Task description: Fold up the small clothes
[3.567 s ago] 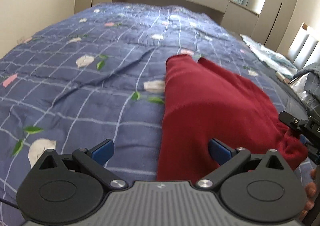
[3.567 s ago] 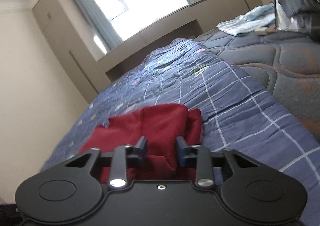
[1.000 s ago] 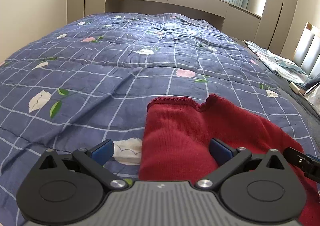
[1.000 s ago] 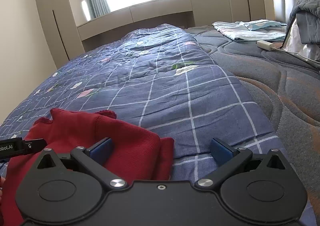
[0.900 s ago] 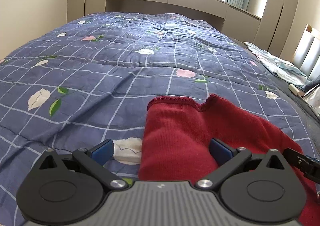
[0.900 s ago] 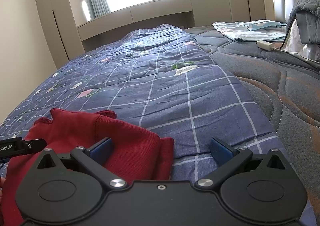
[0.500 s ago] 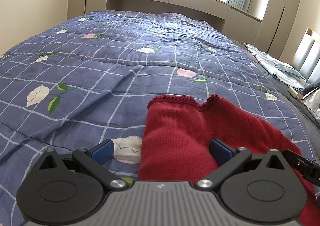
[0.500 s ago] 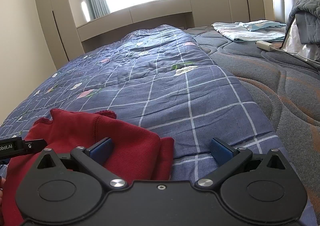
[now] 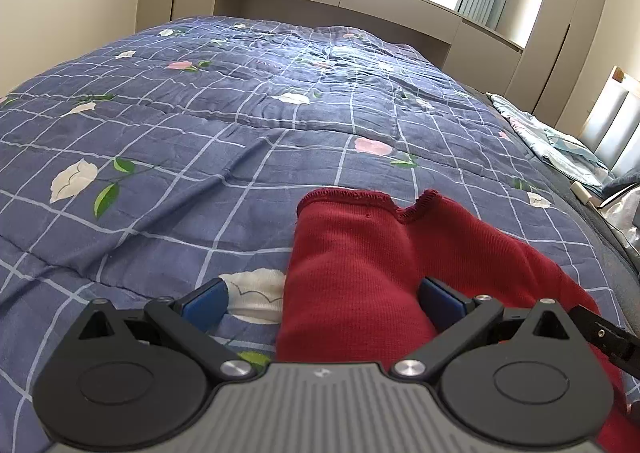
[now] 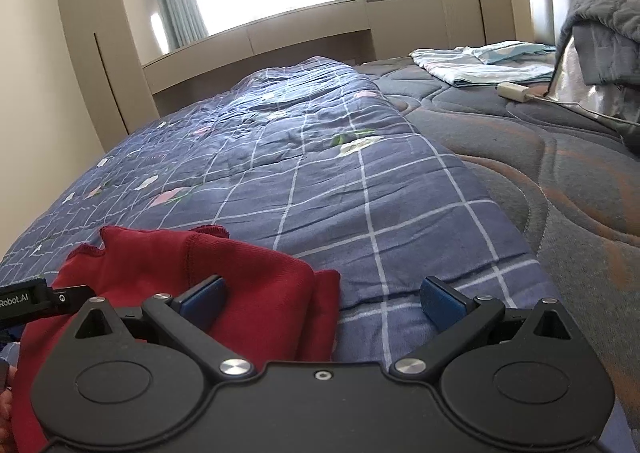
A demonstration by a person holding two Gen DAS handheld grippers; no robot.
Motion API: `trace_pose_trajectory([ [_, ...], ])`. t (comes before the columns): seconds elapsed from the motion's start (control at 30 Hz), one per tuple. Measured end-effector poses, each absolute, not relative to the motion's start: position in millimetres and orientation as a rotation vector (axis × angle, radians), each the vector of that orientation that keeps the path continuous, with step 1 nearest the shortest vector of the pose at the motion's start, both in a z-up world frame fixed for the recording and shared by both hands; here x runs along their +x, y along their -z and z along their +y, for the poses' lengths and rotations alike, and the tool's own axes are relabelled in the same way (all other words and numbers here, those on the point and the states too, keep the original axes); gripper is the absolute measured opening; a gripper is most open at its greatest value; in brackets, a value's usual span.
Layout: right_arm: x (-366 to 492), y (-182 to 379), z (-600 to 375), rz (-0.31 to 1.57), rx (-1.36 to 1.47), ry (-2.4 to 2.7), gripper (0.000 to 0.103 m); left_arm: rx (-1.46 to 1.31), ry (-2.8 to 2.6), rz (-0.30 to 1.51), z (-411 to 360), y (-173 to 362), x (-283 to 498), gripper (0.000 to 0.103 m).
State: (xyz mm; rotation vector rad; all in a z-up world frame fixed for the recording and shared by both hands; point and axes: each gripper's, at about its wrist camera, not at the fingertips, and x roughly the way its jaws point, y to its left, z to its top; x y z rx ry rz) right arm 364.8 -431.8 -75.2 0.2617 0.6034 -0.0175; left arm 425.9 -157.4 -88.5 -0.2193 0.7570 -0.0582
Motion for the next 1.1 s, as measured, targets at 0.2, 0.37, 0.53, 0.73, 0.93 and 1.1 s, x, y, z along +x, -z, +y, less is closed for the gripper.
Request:
trace_pose_trajectory([
  [0.2, 358.0, 71.8, -434.9, 0.577, 0.271, 0.042, 0.103, -0.217, 0.055, 0.755, -157.1, 88.7, 425.4, 0.103],
  [0.37, 351.2, 69.1, -437.0, 0.560, 0.263, 0.053, 0.103, -0.224, 0.055, 0.750, -156.4, 89.1, 424.7, 0.103],
  [0.53, 343.2, 64.2, -438.1, 0.532, 0.245, 0.055, 0.103, -0.254, 0.062, 0.747, -152.6, 89.8, 423.7, 0.103],
  [0.73, 329.5, 57.3, -438.3, 0.506, 0.238, 0.014, 0.103, -0.307, 0.066, 0.809, -143.0, 77.5, 424.5, 0.102],
  [0.93, 315.0, 46.8, -441.5, 0.474, 0.257, -0.098, 0.103, -0.329, 0.077, 0.756, -132.2, 56.5, 384.6, 0.103],
  [1.1, 315.6, 59.1, -433.7, 0.599, 0.149, -0.237, 0.102, -0.241, 0.098, 0.782, -138.7, 54.7, 358.9, 0.102],
])
